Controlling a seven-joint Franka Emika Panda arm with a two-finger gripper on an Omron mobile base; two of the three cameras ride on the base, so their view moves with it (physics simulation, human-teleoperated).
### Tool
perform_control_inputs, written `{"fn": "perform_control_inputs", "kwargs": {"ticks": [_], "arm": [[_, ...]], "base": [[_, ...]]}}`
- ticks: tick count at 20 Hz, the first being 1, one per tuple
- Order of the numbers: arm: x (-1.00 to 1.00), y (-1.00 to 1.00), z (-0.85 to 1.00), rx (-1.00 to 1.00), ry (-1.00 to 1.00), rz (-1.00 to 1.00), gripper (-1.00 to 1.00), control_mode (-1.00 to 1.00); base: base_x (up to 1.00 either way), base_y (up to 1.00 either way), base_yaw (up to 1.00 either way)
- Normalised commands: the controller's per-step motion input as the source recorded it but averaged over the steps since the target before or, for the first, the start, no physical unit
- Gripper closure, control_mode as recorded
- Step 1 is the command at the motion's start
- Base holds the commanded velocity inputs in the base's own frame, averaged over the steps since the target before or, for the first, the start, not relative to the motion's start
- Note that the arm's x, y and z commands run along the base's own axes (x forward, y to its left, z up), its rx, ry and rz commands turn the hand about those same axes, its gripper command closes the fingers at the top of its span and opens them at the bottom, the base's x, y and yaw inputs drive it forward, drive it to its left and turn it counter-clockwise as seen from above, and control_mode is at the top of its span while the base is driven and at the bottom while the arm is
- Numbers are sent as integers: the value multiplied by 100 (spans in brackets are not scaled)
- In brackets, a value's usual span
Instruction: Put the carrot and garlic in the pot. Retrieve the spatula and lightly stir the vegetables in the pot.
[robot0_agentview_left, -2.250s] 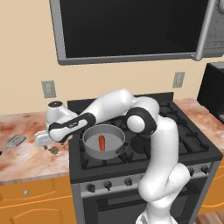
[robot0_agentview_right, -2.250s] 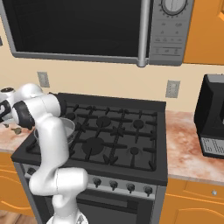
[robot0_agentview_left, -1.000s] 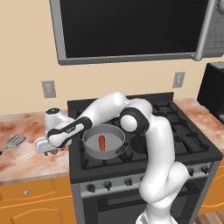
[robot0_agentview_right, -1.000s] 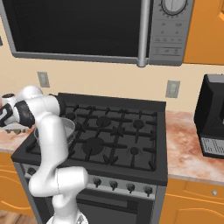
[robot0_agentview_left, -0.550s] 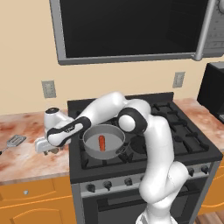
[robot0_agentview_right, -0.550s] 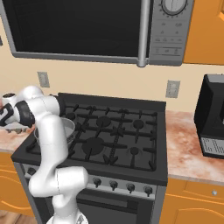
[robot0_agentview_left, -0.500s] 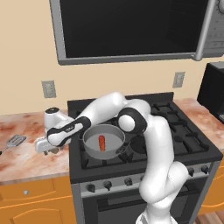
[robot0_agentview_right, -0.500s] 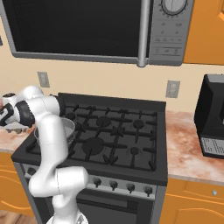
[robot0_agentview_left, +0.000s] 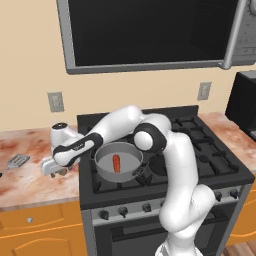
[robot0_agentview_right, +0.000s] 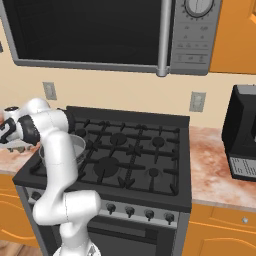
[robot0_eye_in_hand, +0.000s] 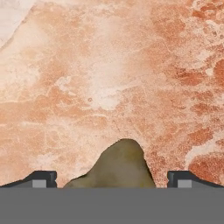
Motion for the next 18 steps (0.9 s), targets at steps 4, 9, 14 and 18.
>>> {"fn": "perform_control_inputs", "kwargs": {"ticks": [4, 9, 14, 18], "arm": [[0, 0, -24, 0, 0, 9, -100, -100], [0, 0, -4, 0, 0, 8, -100, -100], [0, 0, 0, 0, 0, 2, 100, -100], [0, 0, 0, 0, 0, 1, 100, -100]], "base": [[0, 0, 0], [0, 0, 0], [0, 0, 0], [0, 0, 0]]}}
